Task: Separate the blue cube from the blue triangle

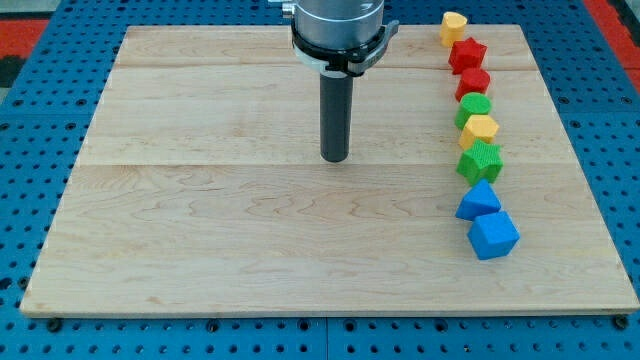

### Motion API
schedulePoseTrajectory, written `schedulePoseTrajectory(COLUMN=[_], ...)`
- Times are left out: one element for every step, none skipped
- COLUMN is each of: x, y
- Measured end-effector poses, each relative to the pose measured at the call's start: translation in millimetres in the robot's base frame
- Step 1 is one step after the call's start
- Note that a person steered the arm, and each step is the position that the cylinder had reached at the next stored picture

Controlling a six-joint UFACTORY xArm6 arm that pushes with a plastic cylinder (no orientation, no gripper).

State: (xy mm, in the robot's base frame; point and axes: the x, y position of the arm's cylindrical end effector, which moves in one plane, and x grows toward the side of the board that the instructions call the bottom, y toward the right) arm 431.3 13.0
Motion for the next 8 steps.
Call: schedulePoseTrajectory(x=[0,-1,11,71,123,148,155,188], y=[3,6,6,7,10,28,28,36])
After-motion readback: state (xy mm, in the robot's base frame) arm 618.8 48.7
